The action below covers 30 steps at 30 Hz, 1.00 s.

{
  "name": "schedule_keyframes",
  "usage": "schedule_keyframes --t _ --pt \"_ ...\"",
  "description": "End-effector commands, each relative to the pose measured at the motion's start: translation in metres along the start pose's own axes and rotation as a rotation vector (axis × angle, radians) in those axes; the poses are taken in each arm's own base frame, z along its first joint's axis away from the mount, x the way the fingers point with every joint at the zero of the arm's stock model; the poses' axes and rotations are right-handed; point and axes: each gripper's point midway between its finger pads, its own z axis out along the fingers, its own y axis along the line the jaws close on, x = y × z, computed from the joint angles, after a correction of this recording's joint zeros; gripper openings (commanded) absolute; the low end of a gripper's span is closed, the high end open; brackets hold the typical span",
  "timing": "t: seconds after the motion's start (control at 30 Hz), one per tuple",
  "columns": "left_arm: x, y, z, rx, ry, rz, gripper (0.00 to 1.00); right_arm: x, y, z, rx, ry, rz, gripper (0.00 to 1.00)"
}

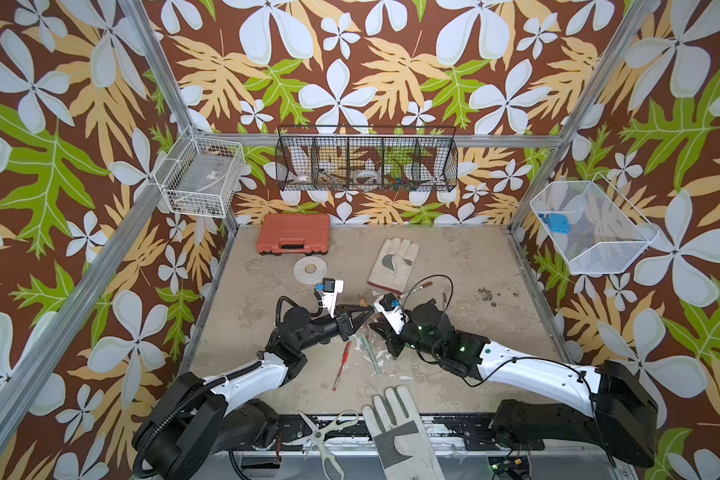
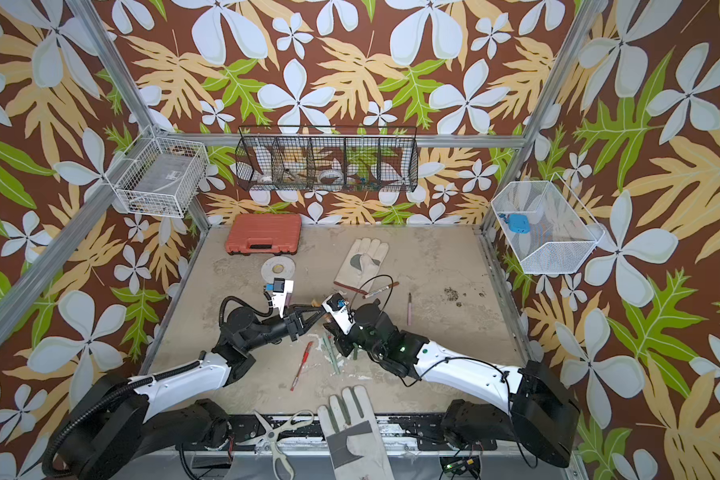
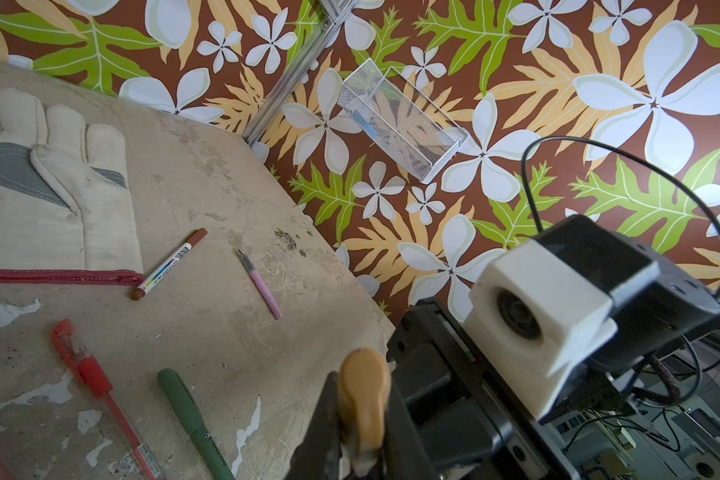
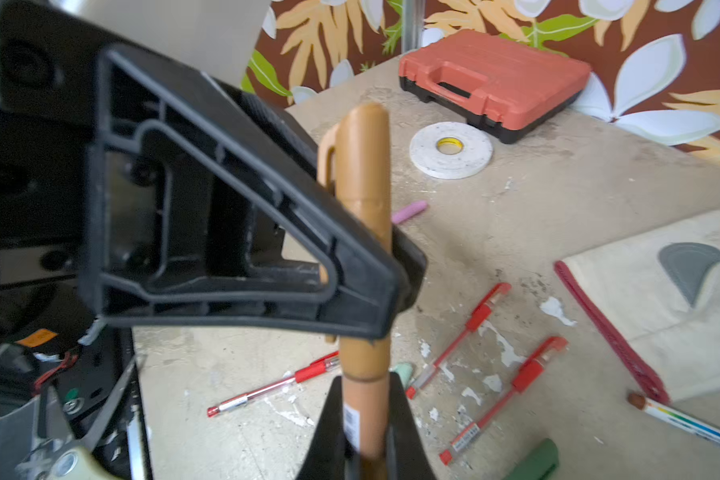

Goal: Open the pen caps
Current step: 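Close the left gripper on the tan pen's cap above the right gripper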

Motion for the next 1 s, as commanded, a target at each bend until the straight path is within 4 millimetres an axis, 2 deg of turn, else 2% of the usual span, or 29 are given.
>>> schedule_keyframes --t 0.0,0.2,0.33,0.4,0.57,0.73,0.87,0.97 --pt "-0.020 0.002 -0.003 -0.016 -0.089 0.019 0.00 0.009 0.005 -0.005 -0.120 0.023 0.102 0.00" --pt "-0.022 -0.002 -0.005 0.004 -0.095 0.020 0.00 0.011 0.021 -0.007 -0.284 0.027 0.143 0.00" --pt "-0.025 -0.002 -0.009 0.013 -0.111 0.014 0.00 0.011 0.026 -0.008 -0.330 0.028 0.154 0.00" --pt "-0.027 0.001 -0.011 0.002 -0.121 0.009 0.00 0.011 0.022 -0.007 -0.301 0.028 0.150 0.00" --pt "-0.031 0.006 -0.016 -0.017 -0.141 0.005 0.00 0.013 -0.001 -0.006 -0.057 0.038 0.066 0.00" --pt "-0.032 0.008 -0.016 -0.025 -0.144 0.001 0.00 0.012 -0.008 -0.008 0.118 0.057 -0.041 0.00" --pt "-0.033 0.009 -0.018 -0.029 -0.156 0.001 0.00 0.012 -0.010 -0.008 0.136 0.060 -0.044 0.00" --pt "-0.034 0.010 -0.022 -0.023 -0.168 -0.013 0.00 0.013 -0.001 -0.007 0.081 0.058 -0.041 0.00"
